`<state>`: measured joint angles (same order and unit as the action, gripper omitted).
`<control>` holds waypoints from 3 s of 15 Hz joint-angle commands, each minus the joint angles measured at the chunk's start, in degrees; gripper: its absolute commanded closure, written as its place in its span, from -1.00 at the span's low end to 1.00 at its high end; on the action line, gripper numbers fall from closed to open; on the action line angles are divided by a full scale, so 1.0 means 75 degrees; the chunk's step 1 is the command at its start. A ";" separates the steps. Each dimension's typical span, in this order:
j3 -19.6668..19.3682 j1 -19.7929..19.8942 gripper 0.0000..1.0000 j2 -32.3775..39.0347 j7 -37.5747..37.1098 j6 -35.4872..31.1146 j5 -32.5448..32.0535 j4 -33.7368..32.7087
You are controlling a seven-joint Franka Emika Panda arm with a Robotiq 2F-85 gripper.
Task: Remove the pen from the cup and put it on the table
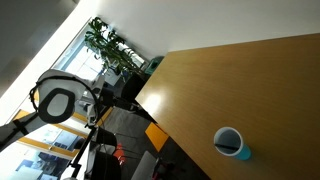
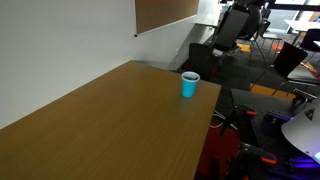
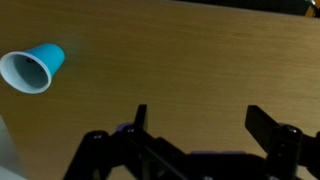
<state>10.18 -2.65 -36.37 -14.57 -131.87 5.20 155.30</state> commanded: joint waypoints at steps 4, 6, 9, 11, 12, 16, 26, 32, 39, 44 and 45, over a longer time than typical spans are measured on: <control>-0.0485 0.1252 -1.00 0.0023 -0.0792 0.0034 -0.0591 -0.0546; -0.0760 0.1533 -1.00 0.0087 -0.0761 0.0100 -0.0555 -0.0665; -0.1155 0.1883 -1.00 0.0322 -0.0676 0.0093 -0.0543 -0.0794; -0.1305 0.2104 -1.00 0.0566 -0.0760 0.0136 -0.0587 -0.0893; -0.1322 0.2244 -1.00 0.0686 -0.0817 0.0149 -0.0689 -0.0889; -0.1377 0.2656 -1.00 0.0912 -0.0848 0.0226 -0.1258 -0.0698; -0.1842 0.2916 -1.00 0.0876 -0.0869 -0.1533 -0.1354 0.0754; -0.1915 0.3317 -1.00 0.1713 -0.1065 -0.2578 -0.1450 0.0591; -0.2015 0.3544 -1.00 0.2444 -0.1028 -0.3149 -0.1511 0.0591; -0.1952 0.3599 -1.00 0.2637 -0.1261 -0.3253 -0.1633 0.0558; -0.1901 0.3624 -1.00 0.2669 -0.1364 -0.3278 -0.1679 0.0556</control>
<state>-4.35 24.50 -16.46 -22.79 -156.47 -6.01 159.61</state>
